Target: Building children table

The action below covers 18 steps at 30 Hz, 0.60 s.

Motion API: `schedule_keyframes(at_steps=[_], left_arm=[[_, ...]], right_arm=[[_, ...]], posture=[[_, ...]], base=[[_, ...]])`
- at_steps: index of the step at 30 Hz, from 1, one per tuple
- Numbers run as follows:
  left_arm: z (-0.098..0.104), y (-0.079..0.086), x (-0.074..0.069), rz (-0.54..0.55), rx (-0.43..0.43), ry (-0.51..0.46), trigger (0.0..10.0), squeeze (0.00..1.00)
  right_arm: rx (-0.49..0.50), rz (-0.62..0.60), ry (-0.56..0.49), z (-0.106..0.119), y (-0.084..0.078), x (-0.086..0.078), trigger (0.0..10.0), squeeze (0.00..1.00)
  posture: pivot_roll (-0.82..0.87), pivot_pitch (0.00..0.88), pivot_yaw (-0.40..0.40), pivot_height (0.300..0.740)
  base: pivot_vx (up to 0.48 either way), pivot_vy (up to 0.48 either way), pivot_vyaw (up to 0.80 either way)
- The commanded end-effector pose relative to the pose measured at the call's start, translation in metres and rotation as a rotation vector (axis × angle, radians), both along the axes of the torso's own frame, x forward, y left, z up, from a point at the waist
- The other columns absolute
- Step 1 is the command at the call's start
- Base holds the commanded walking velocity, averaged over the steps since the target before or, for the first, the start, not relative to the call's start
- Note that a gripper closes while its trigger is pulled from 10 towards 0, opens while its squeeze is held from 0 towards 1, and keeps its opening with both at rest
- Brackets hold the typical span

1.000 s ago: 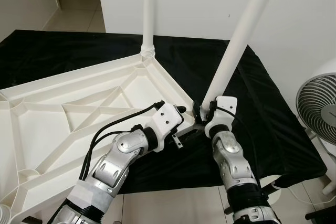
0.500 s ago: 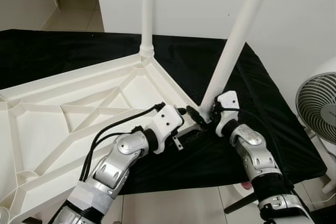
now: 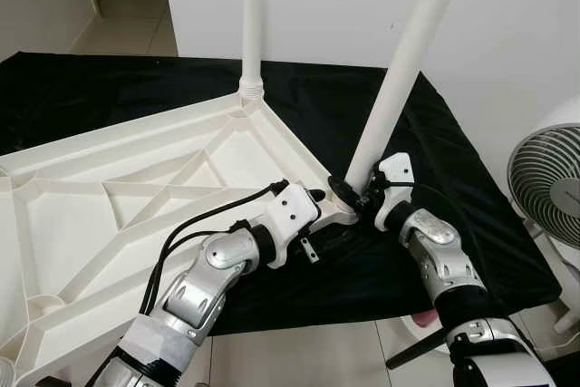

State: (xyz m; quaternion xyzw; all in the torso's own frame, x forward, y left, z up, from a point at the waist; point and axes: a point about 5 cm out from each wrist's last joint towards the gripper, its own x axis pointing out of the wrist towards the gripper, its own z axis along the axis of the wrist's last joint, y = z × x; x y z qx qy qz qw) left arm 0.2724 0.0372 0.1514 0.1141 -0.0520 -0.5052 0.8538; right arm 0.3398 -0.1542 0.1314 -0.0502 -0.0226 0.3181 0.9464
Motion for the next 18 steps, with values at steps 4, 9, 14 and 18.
schedule_keyframes(at_steps=[4, 9, 14, 18], left_arm=[[-0.004, -0.001, -0.004, -0.026, 0.021, 0.015, 10.0, 0.0], [-0.005, -0.002, -0.005, -0.027, 0.02, 0.018, 10.0, 0.0], [-0.006, -0.003, -0.005, -0.033, 0.019, 0.02, 10.0, 0.0], [-0.007, -0.003, -0.007, -0.039, 0.02, 0.025, 10.0, 0.0]], right_arm=[[-0.02, 0.024, 0.037, -0.011, 0.004, -0.004, 10.0, 0.0], [-0.011, -0.061, 0.069, -0.024, 0.007, -0.006, 10.0, 0.0], [0.012, -0.159, 0.066, -0.029, 0.011, -0.008, 10.0, 0.0], [0.069, -0.318, 0.064, -0.029, 0.011, -0.011, 10.0, 0.0]], posture=[[0.13, 0.02, -0.067, 0.74], [0.13, 0.023, -0.067, 0.74], [0.11, 0.027, -0.062, 0.74], [0.11, 0.033, -0.062, 0.74]], base=[[0.0, 0.0, 0.0], [0.0, 0.0, 0.0], [0.0, 0.0, 0.0], [0.0, 0.0, 0.0]])
